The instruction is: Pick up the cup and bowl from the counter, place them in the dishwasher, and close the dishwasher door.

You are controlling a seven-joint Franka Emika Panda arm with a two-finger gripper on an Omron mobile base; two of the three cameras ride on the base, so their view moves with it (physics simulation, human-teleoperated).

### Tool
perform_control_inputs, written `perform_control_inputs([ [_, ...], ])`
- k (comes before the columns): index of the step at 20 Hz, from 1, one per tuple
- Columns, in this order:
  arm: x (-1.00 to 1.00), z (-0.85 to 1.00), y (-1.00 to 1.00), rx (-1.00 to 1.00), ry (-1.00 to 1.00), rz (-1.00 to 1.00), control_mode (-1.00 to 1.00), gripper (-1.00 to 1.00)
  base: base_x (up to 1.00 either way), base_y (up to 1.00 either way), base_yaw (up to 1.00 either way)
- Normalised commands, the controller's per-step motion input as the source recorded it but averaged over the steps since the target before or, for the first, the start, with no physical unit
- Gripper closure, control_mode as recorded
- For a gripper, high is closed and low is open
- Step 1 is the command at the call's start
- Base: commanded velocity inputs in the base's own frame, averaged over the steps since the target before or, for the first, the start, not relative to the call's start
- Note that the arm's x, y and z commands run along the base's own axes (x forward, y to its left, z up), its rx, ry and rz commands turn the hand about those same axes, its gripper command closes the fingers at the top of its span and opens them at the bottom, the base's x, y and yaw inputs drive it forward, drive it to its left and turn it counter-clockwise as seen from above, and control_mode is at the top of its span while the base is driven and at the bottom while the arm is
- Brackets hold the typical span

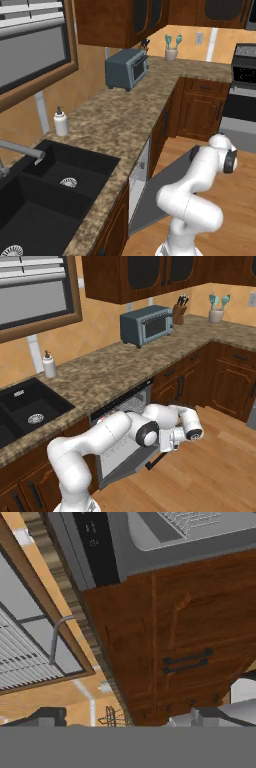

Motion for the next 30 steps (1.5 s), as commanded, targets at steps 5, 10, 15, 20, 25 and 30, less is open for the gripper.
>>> perform_control_inputs([
  [5, -1.0, -0.59, -0.16, 0.0, -0.24, -0.03, -1.0, -1.0, 0.0, 0.0, 0.0],
  [10, -1.0, -0.98, 0.21, 0.0, -0.23, -0.24, -1.0, -1.0, 0.0, 0.0, 0.0],
  [15, -0.11, -0.58, 0.24, 0.04, -0.22, -0.4, -1.0, -1.0, 0.0, 0.0, 0.0],
  [20, 0.65, -0.74, 0.56, 0.04, -0.04, -0.47, -1.0, -1.0, 0.0, 0.0, 0.0],
  [25, 0.91, -0.83, 0.19, 0.23, 0.03, -0.28, -1.0, -1.0, 0.0, 0.0, 0.0],
  [30, 0.48, -0.32, -0.1, 0.48, 0.02, -0.11, -1.0, -1.0, 0.0, 0.0, 0.0],
])
